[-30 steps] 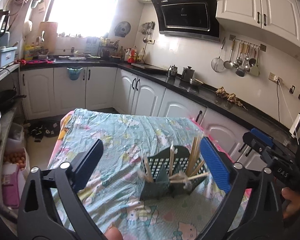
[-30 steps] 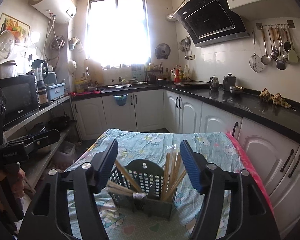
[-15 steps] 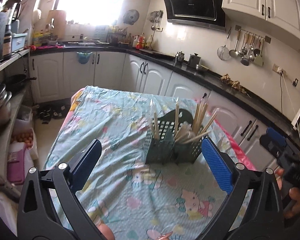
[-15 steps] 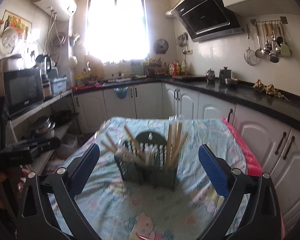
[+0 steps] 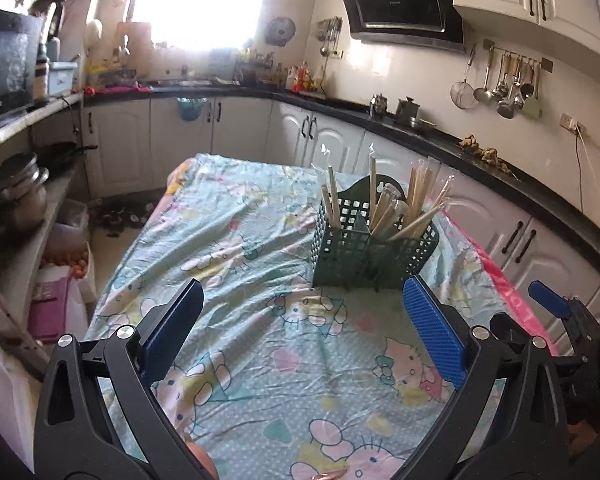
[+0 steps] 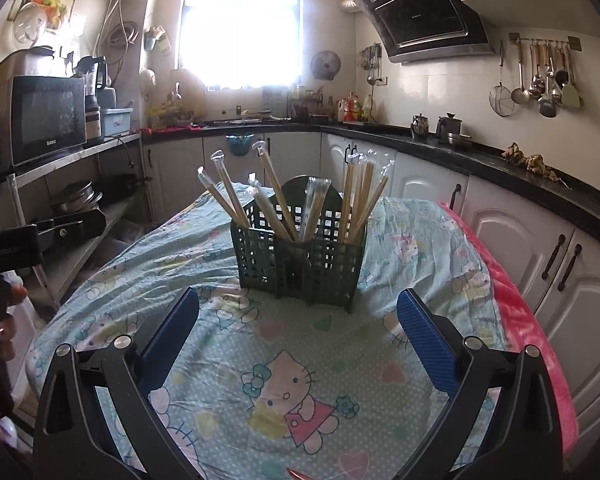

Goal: Organize utensils

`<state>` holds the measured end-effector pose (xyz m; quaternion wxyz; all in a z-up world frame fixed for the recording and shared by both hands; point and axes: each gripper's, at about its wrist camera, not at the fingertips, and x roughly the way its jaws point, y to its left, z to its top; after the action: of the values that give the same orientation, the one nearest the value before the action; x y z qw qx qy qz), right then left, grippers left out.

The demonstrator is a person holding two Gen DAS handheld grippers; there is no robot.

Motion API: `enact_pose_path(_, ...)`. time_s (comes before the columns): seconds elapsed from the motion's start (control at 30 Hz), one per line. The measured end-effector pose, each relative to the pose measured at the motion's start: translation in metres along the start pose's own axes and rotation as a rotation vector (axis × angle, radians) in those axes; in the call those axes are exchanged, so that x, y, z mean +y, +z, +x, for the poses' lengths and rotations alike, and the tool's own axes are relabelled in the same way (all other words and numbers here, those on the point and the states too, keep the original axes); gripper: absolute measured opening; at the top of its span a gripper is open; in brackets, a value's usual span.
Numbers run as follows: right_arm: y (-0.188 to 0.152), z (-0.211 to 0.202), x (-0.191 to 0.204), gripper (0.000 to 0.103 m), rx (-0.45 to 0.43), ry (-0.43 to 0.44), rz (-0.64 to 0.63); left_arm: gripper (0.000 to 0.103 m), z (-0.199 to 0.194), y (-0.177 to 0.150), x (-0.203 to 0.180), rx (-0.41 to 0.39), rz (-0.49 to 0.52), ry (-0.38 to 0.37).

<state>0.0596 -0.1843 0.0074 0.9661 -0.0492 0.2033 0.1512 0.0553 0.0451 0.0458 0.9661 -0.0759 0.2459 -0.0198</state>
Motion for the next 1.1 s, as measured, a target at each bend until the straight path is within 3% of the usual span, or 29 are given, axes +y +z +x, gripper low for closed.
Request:
enact_pose_path(0.47,-0.014,-0.015,-0.012,0.097,-0.171,-0.047,0.033,0.092,-0.014,-0.030,-0.023,-0.125,0.034,-0.013)
enact_pose_path(1.1,-0.019,-0.017,-0.004,0.097,-0.197,-0.043,0.024,0.092,-0.013,-0.039,-0.023,-0.135,0.030,-0.019)
